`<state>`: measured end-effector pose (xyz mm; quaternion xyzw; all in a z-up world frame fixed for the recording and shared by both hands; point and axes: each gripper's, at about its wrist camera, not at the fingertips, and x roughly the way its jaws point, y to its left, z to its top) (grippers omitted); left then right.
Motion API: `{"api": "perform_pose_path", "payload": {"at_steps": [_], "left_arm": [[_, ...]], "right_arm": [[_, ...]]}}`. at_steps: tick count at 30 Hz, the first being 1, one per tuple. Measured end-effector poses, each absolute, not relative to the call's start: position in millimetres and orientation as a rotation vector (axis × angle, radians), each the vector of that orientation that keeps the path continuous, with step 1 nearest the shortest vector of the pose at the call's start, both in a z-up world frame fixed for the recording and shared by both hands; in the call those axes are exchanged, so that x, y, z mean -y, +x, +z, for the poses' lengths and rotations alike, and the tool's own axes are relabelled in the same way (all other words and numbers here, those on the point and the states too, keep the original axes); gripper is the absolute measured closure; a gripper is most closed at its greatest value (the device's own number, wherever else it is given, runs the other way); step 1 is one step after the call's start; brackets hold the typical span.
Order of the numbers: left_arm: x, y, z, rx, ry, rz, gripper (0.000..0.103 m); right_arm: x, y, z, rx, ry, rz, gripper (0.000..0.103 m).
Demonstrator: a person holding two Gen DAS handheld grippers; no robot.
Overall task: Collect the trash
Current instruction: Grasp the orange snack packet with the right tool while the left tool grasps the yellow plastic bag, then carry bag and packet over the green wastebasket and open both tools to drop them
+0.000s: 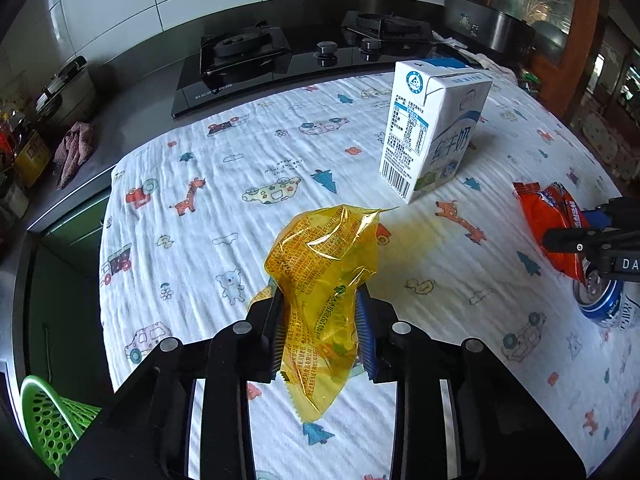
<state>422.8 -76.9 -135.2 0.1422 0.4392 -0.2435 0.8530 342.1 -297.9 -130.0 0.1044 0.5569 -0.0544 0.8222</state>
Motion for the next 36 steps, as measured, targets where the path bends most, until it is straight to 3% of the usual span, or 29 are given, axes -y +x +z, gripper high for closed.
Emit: {"api": "perform_pose_path", "payload": {"at_steps": [12, 24, 36], "left_arm": [[19.4, 385.2, -103.1, -0.853, 0.247, -0.454, 0.075], [-110.2, 341.3, -70.0, -0.802, 0.155, -0.218, 0.075], [-217.3, 312.2, -88.6, -0.863, 0.104, 0.005, 0.075]], "right_arm": [[259.4, 327.8, -104.3, -1.132, 0.185, 0.000, 0.065], [169.7, 328.6, -75.3, -1.073, 0.076, 0.219, 0.065], [39.5, 350.8, -57.3, -1.040, 0.001, 0.451, 0.065]]}}
